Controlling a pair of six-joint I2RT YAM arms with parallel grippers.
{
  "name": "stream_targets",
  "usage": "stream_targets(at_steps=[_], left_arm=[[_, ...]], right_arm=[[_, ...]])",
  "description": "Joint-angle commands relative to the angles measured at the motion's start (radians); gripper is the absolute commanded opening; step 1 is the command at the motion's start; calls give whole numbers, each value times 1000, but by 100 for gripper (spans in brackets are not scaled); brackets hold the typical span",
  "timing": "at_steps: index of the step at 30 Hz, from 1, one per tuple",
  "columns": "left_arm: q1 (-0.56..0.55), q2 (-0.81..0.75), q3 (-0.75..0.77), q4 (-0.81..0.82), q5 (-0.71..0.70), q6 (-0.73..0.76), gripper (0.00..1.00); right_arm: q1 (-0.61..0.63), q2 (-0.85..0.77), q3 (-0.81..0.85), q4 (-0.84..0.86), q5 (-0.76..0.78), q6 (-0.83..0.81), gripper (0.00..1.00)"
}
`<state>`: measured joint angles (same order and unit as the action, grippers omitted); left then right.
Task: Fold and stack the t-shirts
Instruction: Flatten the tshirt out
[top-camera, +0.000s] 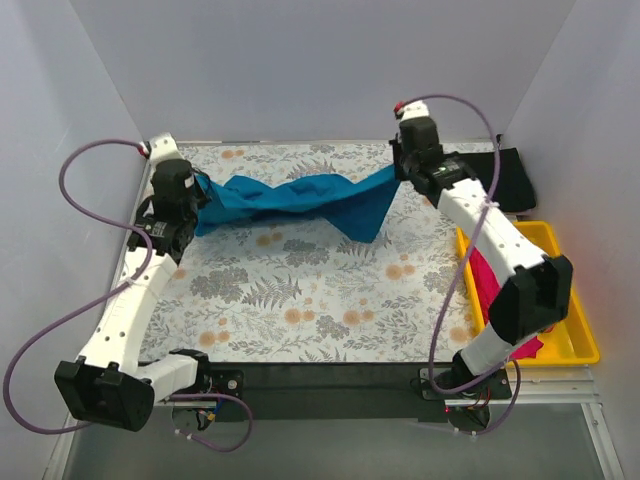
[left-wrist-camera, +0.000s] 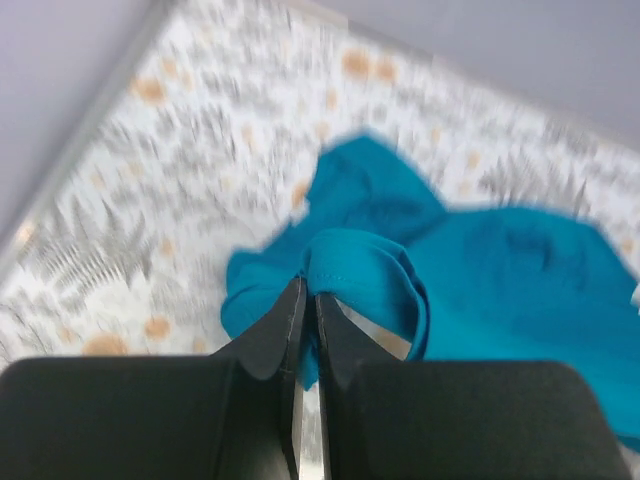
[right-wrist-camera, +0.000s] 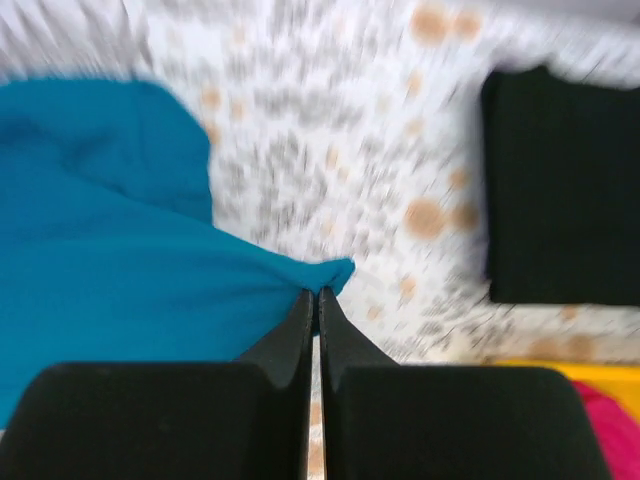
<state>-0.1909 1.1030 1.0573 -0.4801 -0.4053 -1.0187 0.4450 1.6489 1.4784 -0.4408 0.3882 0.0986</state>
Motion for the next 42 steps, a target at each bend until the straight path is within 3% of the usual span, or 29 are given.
stream_targets(at_steps=[1, 7, 15, 21, 27, 30, 35, 39, 42], left_arm=[[16, -2, 256, 83, -160, 145, 0], [16, -73, 470, 194, -247, 406, 0], [15, -227, 582, 270, -121, 643, 0], [15, -209, 676, 247, 5, 701, 0], [5, -51, 672, 249, 92, 756, 0], [4, 33, 580, 265, 166, 732, 0], [2, 193, 309, 339, 206, 712, 0], [4, 348, 166, 475, 221, 683, 0], [4, 495, 145, 550, 250, 661, 0]], right_arm=[[-8, -158, 160, -16, 58, -95, 1], [-8, -363, 232, -15, -12, -229, 1], [-8, -644, 200, -16, -204, -333, 1], [-8, -699, 197, -44, -270, -350, 1], [-8, -641, 166, -44, -230, -353, 1], [-8, -583, 93, -35, -170, -359, 1], [-18, -476, -204, 166, -52, -367, 1], [-46, -274, -323, 330, -40, -344, 1], [-66, -122, -337, 422, -38, -355, 1]])
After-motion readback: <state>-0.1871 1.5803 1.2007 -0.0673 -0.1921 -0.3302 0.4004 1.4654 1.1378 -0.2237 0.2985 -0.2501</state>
